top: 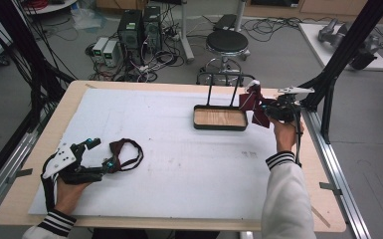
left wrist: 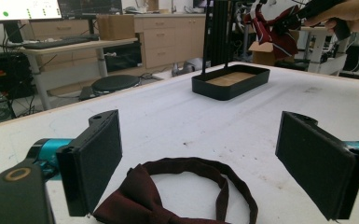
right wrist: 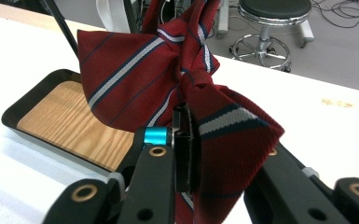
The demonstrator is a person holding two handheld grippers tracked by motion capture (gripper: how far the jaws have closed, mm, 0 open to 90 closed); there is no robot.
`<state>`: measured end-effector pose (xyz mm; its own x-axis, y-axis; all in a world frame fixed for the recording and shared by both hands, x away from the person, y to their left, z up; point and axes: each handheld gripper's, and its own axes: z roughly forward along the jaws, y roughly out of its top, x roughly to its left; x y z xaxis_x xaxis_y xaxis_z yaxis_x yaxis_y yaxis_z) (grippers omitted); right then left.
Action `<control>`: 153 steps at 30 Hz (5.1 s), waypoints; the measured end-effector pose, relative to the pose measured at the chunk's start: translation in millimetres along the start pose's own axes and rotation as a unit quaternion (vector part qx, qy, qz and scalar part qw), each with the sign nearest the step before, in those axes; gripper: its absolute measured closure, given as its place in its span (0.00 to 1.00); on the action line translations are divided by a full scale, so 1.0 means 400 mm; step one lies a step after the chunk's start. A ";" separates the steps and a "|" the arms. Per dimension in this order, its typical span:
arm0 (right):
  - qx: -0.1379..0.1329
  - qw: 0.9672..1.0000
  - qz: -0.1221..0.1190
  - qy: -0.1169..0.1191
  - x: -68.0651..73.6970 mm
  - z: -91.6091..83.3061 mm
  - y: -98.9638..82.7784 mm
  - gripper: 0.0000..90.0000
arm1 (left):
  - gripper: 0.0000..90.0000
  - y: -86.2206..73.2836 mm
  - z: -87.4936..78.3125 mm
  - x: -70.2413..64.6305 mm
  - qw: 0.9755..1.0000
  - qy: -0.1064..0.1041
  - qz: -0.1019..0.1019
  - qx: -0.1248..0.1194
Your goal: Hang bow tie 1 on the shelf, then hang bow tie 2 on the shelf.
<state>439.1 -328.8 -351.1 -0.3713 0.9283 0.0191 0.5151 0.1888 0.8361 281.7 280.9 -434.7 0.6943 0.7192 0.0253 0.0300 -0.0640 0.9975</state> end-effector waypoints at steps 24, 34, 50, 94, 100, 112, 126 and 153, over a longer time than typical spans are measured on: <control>-0.118 0.990 0.019 0.068 0.037 -0.071 0.001 0.11 | 0.17 0.031 -0.018 0.012 1.000 0.007 0.000 -0.008; -0.166 0.977 -0.019 0.132 0.103 -0.145 -0.033 0.11 | 0.17 0.074 -0.022 0.012 1.000 0.009 0.002 -0.013; -0.216 0.957 -0.065 0.184 0.239 -0.199 -0.115 0.11 | 0.17 0.084 -0.012 0.015 1.000 0.002 0.004 -0.015; -0.216 0.952 -0.049 0.211 0.306 -0.152 -0.268 0.11 | 0.17 0.070 0.029 0.012 1.000 -0.001 0.004 0.010; -0.213 0.953 -0.050 0.212 0.307 -0.149 -0.269 0.11 | 0.17 0.080 0.022 0.013 1.000 0.001 -0.001 0.029; -0.223 0.949 -0.048 0.217 0.310 -0.157 -0.266 0.11 | 0.16 0.093 0.031 0.003 0.993 -0.003 -0.001 0.116; -0.235 0.944 -0.052 0.227 0.318 -0.171 -0.257 0.11 | 0.15 0.055 0.069 0.005 0.964 0.028 -0.041 0.261; -0.245 0.939 -0.051 0.235 0.319 -0.176 -0.254 0.11 | 0.37 0.009 0.117 0.004 0.931 0.032 -0.101 0.350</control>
<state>285.0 -252.0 -395.1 -0.7586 0.6480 0.0678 0.0831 -0.0070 0.9965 316.6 249.5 -434.0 0.5803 0.8038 -0.1309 0.6317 -0.3428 0.6953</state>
